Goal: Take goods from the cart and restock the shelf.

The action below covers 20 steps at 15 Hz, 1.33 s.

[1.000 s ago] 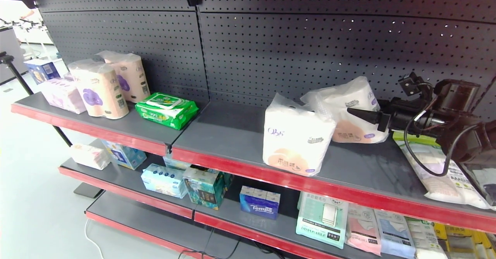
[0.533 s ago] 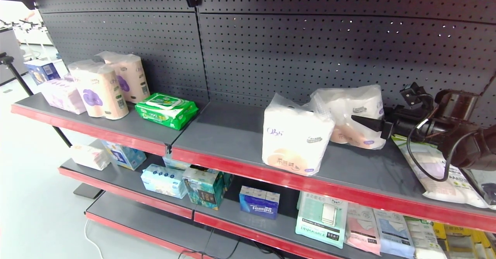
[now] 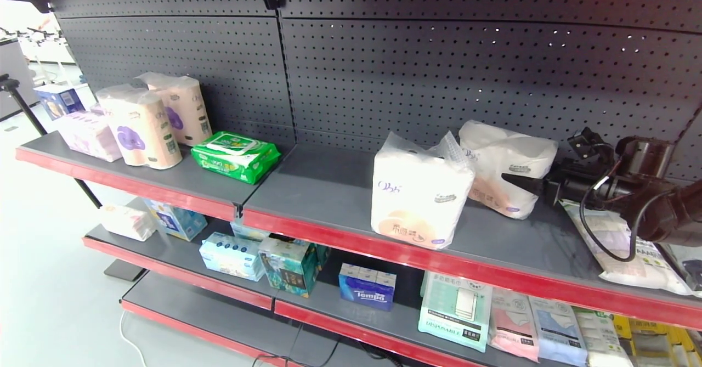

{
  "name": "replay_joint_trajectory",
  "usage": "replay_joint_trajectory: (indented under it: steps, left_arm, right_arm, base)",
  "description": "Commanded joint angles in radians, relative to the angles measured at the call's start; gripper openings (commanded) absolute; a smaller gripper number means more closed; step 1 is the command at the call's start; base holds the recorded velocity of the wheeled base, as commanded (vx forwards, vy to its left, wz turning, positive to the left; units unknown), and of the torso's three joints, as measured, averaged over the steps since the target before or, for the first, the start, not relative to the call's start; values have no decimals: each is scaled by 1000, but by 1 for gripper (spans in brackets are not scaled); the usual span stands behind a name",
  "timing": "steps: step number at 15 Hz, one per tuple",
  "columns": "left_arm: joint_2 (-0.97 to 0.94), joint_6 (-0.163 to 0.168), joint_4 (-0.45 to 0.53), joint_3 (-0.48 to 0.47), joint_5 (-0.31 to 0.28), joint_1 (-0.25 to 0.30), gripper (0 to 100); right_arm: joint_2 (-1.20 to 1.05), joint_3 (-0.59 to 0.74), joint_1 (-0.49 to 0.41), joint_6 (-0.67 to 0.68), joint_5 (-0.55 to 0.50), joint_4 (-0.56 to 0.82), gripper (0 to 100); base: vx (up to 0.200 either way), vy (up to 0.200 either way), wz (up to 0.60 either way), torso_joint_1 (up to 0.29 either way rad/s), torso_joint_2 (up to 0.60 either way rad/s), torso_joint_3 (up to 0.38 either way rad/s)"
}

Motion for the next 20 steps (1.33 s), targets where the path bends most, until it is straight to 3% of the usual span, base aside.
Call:
replay_joint_trajectory:
  steps: [1, 12, 20]
  left_arm:
    - [0, 0, 0, 0, 0, 0, 100]
    - [0, 0, 0, 0, 0, 0, 100]
    - [0, 0, 0, 0, 0, 0, 100]
  right_arm:
    - [3, -5, 20, 4, 16, -2, 0]
    - [56, -106, 140, 22, 24, -3, 0]
    - [77, -129, 168, 16, 65, -3, 0]
  base:
    - [0, 0, 0, 0, 0, 0]
    - [0, 0, 0, 0, 0, 0]
    - [0, 0, 0, 0, 0, 0]
